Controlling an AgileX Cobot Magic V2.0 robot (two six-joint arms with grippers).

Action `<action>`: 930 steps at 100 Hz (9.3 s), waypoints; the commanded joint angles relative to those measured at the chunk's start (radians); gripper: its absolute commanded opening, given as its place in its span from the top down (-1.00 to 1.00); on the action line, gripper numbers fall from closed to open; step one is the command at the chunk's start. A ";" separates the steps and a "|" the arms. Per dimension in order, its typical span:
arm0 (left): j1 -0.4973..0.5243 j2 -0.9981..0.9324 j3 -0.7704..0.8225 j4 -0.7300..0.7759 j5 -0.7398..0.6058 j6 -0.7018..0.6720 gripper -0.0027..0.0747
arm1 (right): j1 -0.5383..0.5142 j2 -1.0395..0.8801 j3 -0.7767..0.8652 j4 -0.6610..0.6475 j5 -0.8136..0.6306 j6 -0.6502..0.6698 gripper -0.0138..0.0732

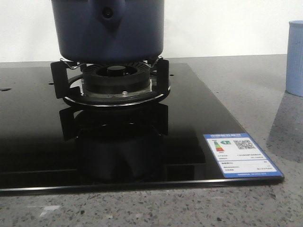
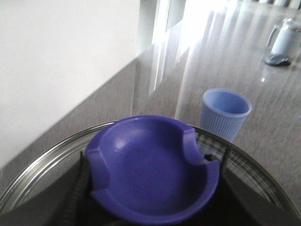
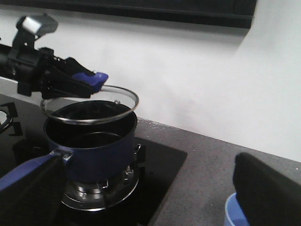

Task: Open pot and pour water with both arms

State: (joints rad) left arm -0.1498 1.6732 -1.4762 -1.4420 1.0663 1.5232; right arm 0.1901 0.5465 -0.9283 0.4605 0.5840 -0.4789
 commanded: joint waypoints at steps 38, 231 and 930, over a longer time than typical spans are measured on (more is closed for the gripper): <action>0.076 -0.248 -0.102 -0.122 0.041 -0.109 0.30 | -0.067 0.005 0.269 -0.313 -0.277 0.165 -0.82; 0.085 -0.413 -0.102 -0.122 0.064 -0.155 0.30 | -0.077 0.786 0.394 -0.127 -1.235 0.255 0.02; 0.105 -0.431 0.044 -0.118 -0.235 -0.182 0.54 | -0.101 -0.077 0.339 -0.949 -0.600 0.849 0.84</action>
State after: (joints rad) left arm -0.0847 1.3444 -1.4024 -1.4885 0.8671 1.3965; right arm 0.0702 0.4793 -0.5566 -0.4936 -0.0113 0.3675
